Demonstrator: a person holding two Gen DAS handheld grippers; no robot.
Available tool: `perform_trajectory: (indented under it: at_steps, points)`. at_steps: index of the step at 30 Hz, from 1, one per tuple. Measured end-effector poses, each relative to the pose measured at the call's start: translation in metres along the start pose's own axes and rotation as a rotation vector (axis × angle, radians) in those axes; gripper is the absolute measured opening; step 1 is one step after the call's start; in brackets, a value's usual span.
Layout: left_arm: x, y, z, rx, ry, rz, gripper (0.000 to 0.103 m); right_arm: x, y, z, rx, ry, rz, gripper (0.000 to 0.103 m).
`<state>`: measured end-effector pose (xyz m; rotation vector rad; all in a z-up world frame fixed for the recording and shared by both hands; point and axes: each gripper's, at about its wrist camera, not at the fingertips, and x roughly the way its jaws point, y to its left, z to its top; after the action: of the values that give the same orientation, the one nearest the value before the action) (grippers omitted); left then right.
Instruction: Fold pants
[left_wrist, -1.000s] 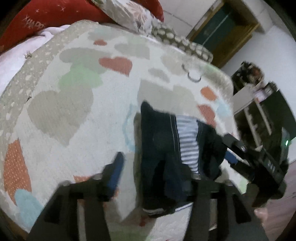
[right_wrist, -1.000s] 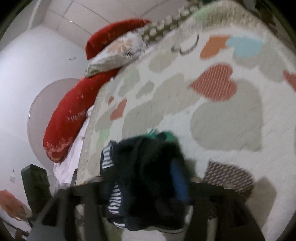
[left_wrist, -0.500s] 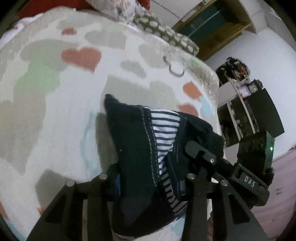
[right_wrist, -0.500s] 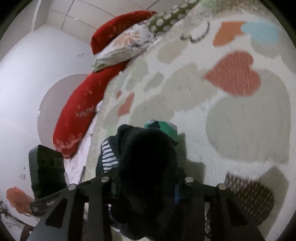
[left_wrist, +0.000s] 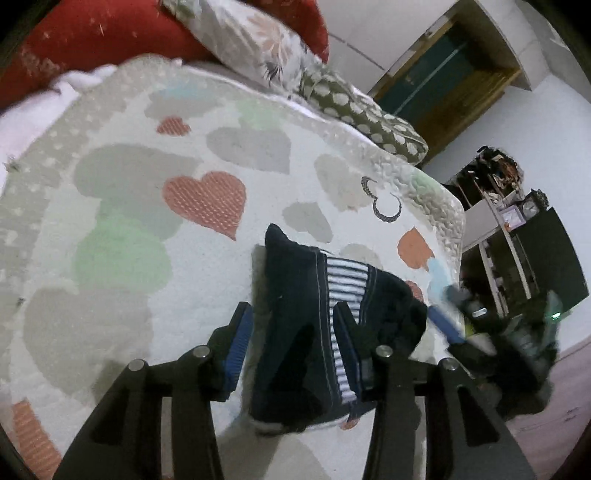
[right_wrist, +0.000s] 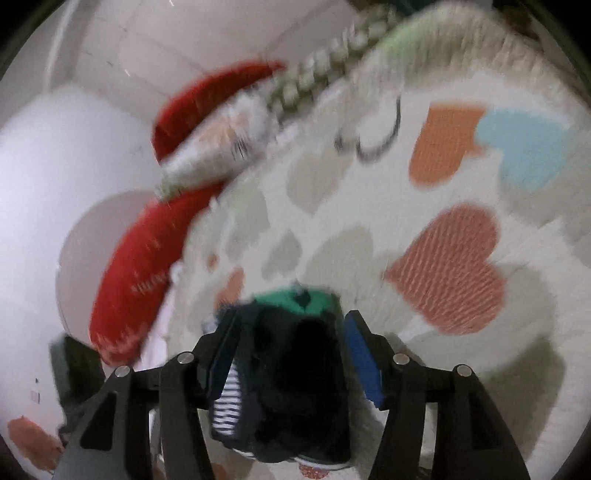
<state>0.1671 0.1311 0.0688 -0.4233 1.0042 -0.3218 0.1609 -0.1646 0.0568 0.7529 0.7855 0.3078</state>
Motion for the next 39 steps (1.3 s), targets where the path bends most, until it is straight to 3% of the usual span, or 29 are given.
perform_trajectory:
  at_steps: [4,7,10,12,14,20,25,26,30,34,37,39]
  points:
    - [0.000,-0.003,-0.019,0.010,0.009,-0.005,0.043,-0.015,0.012,-0.005,0.019,-0.001,0.138,0.063]
    - [0.012,-0.003,-0.039,0.013,0.042,0.001,0.043,0.001,0.018,-0.020,0.020,0.080,0.196,0.063]
    - [0.033,0.001,-0.052,0.020,0.099,0.060,0.044,0.022,0.007,-0.038,0.024,0.119,0.134,0.063]
    - [0.040,0.006,-0.055,-0.001,0.126,0.060,0.044,0.030,-0.006,-0.044,0.037,0.121,0.037,0.062]
    - [0.036,0.007,-0.054,0.000,0.111,0.056,0.045,0.027,-0.010,-0.042,0.039,0.108,-0.014,0.063]
    - [0.009,0.001,-0.059,0.048,0.032,0.085,0.046,0.011,0.018,-0.013,-0.001,0.029,0.095,0.063]
    - [-0.013,0.002,-0.068,0.071,-0.039,0.138,0.056,0.052,0.029,0.002,-0.002,0.110,0.184,0.063]
    - [-0.019,0.004,-0.070,0.074,-0.058,0.146,0.056,0.064,0.026,0.004,-0.001,0.126,0.158,0.063]
    - [-0.038,0.008,-0.074,0.092,-0.115,0.177,0.062,0.071,0.011,0.001,-0.061,0.078,-0.109,0.061]
    - [-0.052,0.011,-0.077,0.095,-0.159,0.186,0.063,0.051,-0.002,-0.004,-0.070,0.043,-0.247,0.062]
    - [-0.058,0.009,-0.080,0.105,-0.192,0.208,0.064,0.021,-0.001,-0.004,-0.044,-0.044,-0.236,0.063]
    - [-0.064,0.007,-0.084,0.113,-0.223,0.237,0.068,-0.002,0.016,-0.011,-0.075,-0.120,-0.153,0.063]
